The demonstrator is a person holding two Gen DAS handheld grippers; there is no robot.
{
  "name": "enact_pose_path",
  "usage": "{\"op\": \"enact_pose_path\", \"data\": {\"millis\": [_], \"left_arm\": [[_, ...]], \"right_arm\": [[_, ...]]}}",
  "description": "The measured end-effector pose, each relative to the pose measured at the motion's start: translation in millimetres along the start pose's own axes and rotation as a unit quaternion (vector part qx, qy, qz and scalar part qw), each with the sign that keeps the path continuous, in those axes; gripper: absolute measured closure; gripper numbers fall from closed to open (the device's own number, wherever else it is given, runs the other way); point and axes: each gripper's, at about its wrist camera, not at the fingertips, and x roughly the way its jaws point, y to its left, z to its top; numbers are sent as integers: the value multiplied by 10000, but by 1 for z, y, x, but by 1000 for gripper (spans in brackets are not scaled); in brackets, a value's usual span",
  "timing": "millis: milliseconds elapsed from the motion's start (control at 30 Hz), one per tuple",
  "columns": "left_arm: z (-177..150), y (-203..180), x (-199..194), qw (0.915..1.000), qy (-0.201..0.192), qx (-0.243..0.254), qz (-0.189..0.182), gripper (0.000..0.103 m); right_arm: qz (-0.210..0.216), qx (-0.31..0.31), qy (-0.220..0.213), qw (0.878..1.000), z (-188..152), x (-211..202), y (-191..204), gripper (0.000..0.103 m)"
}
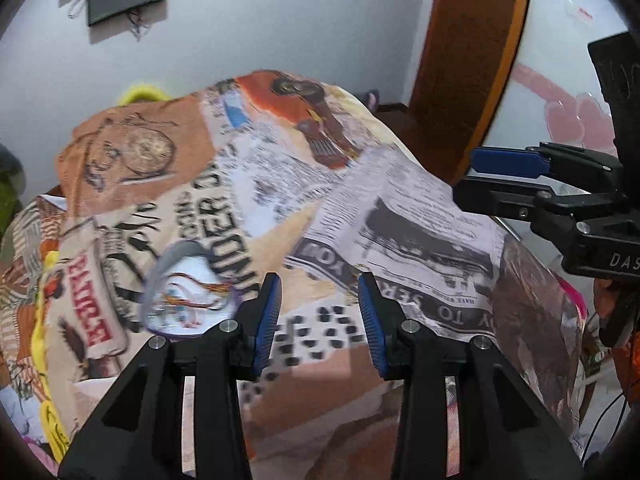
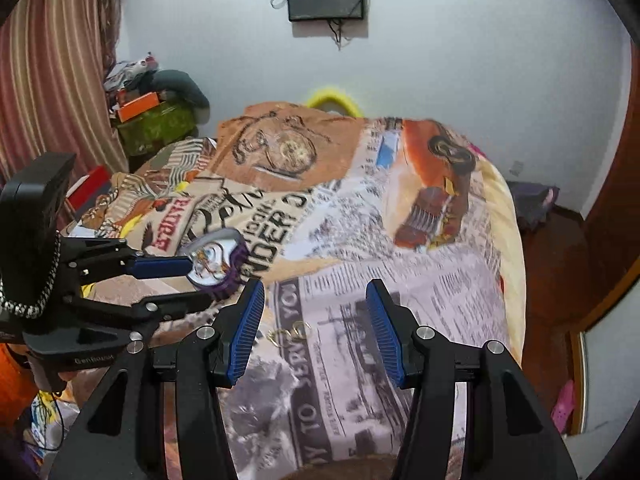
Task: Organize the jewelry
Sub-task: 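Withdraw both open grippers from the tin toward the gold earrings, then grasp a gold hoop earring with the left gripper while the right grasps another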
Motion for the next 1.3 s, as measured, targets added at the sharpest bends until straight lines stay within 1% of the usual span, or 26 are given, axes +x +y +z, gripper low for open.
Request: {"op": "enact_pose_path", "data": {"millis": [100, 167, 333, 500, 567, 600, 633, 667, 700, 733, 800, 900, 1000, 1133, 1233, 1300], "left_arm": [[-4, -4, 21, 9994, 251, -93, -226, 64], [-8, -7, 36, 9986, 415, -121, -298, 64], [-14, -15, 69, 9966, 792, 4, -216, 64], [-8, -19, 82, 9957, 900, 134, -173, 64], [-8, -20, 84, 9958, 882, 149, -172, 67], [-9, -20, 84, 9959, 869, 151, -190, 72], [-10, -20, 83, 9961, 841, 138, -234, 83], [-11, -19, 82, 9962, 816, 116, -290, 86], [-11, -19, 82, 9962, 808, 95, -325, 95], [-12, -17, 82, 9962, 799, 48, -343, 97], [-11, -15, 82, 9962, 779, -5, -383, 97], [-12, -13, 79, 9969, 711, -52, -320, 97], [-12, -7, 74, 9978, 614, -175, -198, 97], [-15, 4, 65, 9984, 461, -323, -6, 97], [-18, 8, 62, 9987, 434, -247, 95, 97], [-21, 7, 64, 9987, 466, -134, 129, 97]], "right_arm": [[-17, 80, 122, 9999, -10, 7, -9, 54], [-14, 115, 203, 9997, -16, 11, -14, 54], [-100, 114, 357, 9992, -28, 19, -26, 54], [-88, 195, 436, 9988, -34, 27, -34, 54], [-39, 281, 458, 9985, -35, 29, -36, 54], [-20, 307, 464, 9984, -36, 31, -37, 54], [-1, 333, 473, 9983, -37, 32, -37, 54], [27, 356, 493, 9981, -37, 33, -37, 54], [50, 358, 518, 9980, -37, 35, -37, 54], [53, 339, 553, 9979, -38, 37, -36, 54], [27, 258, 610, 9978, -40, 40, -32, 54], [59, 155, 664, 9977, -42, 45, -27, 54], [89, 90, 782, 9969, -43, 55, -23, 54], [244, 51, 931, 9953, -41, 71, -17, 54], [346, 4, 1070, 9937, -39, 85, -14, 54], [407, -57, 1117, 9929, -39, 94, -10, 59]]}}
